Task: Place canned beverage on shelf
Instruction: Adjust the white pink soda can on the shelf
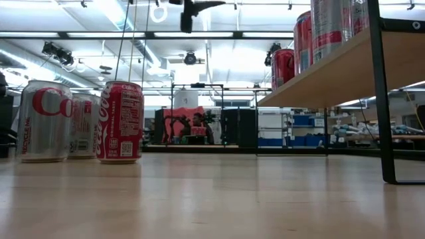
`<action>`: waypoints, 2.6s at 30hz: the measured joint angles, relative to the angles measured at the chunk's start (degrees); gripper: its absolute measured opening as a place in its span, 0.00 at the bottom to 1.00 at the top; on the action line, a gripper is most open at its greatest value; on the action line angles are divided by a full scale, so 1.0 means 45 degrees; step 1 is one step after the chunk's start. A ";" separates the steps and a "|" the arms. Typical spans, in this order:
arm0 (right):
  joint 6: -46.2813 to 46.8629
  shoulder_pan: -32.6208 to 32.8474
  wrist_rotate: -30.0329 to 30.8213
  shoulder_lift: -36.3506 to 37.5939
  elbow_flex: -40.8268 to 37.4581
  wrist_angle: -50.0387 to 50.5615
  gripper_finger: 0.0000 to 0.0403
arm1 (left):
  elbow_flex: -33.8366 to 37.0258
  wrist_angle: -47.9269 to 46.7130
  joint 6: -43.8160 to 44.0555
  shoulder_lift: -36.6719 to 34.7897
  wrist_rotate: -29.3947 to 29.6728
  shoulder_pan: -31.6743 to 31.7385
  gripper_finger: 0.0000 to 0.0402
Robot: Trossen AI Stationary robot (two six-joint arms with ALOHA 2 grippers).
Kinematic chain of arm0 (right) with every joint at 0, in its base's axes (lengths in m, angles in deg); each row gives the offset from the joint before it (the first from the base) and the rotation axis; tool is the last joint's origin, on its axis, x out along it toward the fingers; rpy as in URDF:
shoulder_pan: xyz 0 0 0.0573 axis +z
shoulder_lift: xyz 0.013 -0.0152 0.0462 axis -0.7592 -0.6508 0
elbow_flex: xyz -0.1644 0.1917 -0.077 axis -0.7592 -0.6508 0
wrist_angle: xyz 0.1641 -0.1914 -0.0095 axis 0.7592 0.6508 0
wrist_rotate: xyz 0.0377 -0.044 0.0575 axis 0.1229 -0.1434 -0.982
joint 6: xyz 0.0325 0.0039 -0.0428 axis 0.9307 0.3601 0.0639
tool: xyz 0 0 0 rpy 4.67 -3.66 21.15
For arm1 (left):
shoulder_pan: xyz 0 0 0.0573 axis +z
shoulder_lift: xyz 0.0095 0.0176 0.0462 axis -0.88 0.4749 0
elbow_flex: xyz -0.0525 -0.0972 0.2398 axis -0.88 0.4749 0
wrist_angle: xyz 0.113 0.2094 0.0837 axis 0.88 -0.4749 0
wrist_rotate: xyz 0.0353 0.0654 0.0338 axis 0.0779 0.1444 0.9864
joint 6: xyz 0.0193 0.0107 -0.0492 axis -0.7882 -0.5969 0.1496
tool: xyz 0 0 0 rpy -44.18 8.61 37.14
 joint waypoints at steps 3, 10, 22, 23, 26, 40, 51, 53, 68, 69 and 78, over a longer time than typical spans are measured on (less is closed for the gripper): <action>0.0913 0.0622 -0.0347 -0.0293 0.0122 0.1331 0.73 | 0.0001 -0.0370 -0.0540 -0.0325 -0.0014 0.0186 0.54; 0.1437 0.1894 -0.0259 -0.1359 0.0150 0.2330 0.86 | -0.0001 -0.1333 -0.1207 -0.0944 -0.0497 0.0545 0.54; 0.0725 0.3088 0.2052 -0.1264 0.0186 0.2423 0.86 | 0.0006 -0.2862 -0.1186 -0.1234 -0.1244 0.0468 0.54; 0.0700 0.3038 0.1837 -0.1196 0.0186 0.2423 0.86 | 0.0006 -0.2877 -0.1173 -0.1234 -0.1248 0.0468 0.54; 0.0473 0.2977 0.1804 -0.1101 0.0186 0.2421 0.86 | 0.0006 -0.2976 -0.1160 -0.1224 -0.1285 0.0468 0.54; -0.0113 0.2967 0.2459 -0.0645 -0.1245 0.2417 0.86 | 0.0006 -0.3299 -0.1198 -0.1219 -0.1500 0.0468 0.54; 0.0138 0.2967 0.2443 0.0185 -0.2311 0.2422 0.86 | 0.0006 -0.3299 -0.1228 -0.1219 -0.1500 0.0512 0.54; 0.0337 0.2969 0.2129 0.0142 -0.2472 0.2420 0.86 | 0.0006 -0.3299 -0.1271 -0.1219 -0.1496 0.0512 0.54; 0.0469 0.2972 0.2253 0.0037 -0.2578 0.2418 0.86 | 0.0006 -0.3299 -0.1382 -0.1214 -0.1496 0.0512 0.54; 0.0491 0.2972 0.2308 0.0037 -0.2578 0.2418 0.86 | 0.0006 -0.3299 -0.1382 -0.1214 -0.1495 0.0512 0.54; 0.0444 0.2992 0.2185 -0.0408 -0.2789 0.2359 0.86 | 0.0006 -0.3299 -0.1484 -0.1214 -0.1491 0.0512 0.54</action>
